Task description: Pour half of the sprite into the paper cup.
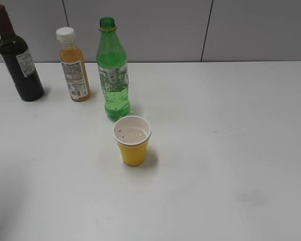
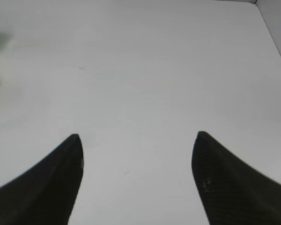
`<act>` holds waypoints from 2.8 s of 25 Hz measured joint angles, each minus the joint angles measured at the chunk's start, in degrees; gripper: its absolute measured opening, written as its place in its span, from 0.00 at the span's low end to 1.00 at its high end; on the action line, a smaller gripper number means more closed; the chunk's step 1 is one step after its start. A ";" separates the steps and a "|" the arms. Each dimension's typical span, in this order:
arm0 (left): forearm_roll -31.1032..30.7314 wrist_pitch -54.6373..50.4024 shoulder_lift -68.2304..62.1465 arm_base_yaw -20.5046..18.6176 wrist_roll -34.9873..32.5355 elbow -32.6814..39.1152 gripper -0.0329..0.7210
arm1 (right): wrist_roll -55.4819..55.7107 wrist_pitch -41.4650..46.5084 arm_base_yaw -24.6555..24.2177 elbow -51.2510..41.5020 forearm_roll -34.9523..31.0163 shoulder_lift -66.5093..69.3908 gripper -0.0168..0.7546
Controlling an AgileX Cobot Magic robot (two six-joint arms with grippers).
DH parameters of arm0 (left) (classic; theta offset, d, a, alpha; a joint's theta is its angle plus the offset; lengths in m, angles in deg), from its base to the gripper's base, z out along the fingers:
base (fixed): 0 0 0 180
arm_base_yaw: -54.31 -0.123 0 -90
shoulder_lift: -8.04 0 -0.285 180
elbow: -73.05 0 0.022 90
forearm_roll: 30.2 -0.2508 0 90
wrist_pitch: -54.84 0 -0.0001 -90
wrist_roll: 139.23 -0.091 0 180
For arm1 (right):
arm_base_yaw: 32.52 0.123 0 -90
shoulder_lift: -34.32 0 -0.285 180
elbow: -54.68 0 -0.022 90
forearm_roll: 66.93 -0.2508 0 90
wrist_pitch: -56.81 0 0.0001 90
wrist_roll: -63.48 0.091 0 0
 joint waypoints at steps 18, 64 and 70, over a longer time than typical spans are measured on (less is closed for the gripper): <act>1.53 -4.70 36.59 0.00 0.09 24.30 0.83 | 0.00 0.00 0.00 0.00 0.00 0.00 0.73; 0.59 -4.33 65.45 0.00 0.26 25.35 0.83 | 0.00 0.00 0.00 0.00 0.00 0.00 0.73; 0.59 -4.33 65.45 0.00 0.26 25.35 0.83 | 0.00 0.00 0.00 0.00 0.00 0.00 0.73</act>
